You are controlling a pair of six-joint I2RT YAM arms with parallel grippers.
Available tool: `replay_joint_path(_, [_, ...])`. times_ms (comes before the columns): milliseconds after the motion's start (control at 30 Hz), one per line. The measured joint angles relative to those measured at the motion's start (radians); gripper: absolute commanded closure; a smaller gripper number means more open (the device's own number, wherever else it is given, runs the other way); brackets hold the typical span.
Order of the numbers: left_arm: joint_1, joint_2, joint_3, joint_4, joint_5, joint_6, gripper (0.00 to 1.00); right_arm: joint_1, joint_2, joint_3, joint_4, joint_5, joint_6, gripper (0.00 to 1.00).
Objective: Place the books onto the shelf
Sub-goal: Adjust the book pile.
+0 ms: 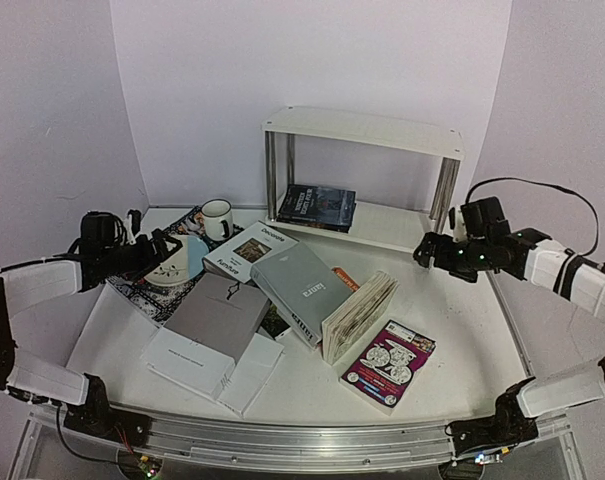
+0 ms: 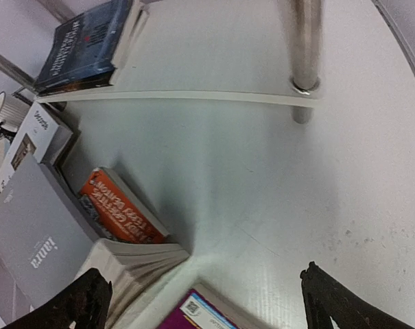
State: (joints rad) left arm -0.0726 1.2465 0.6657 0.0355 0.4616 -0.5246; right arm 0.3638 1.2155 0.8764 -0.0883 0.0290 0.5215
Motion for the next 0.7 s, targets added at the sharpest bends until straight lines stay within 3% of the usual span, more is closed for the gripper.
replay_joint_path(167, [-0.137, 0.072, 0.069, 0.036, 0.007, 0.02, 0.01, 0.202, 0.115, 0.149, -0.016, 0.087, 0.061, 0.06])
replay_joint_path(333, [-0.19, 0.136, 0.12, 0.073, 0.011, 0.031, 0.01, 0.391, 0.248, 0.277, -0.03, 0.18, 0.11, 0.2])
replay_joint_path(500, [-0.211, 0.163, 0.127, 0.08, 0.01, 0.032, 0.01, 0.508, 0.394, 0.383, -0.007, 0.184, 0.135, 0.31])
replay_joint_path(700, [-0.237, 0.166, 0.127, 0.081, 0.011, 0.047, 0.01, 0.577, 0.496, 0.41, 0.022, 0.159, 0.162, 0.32])
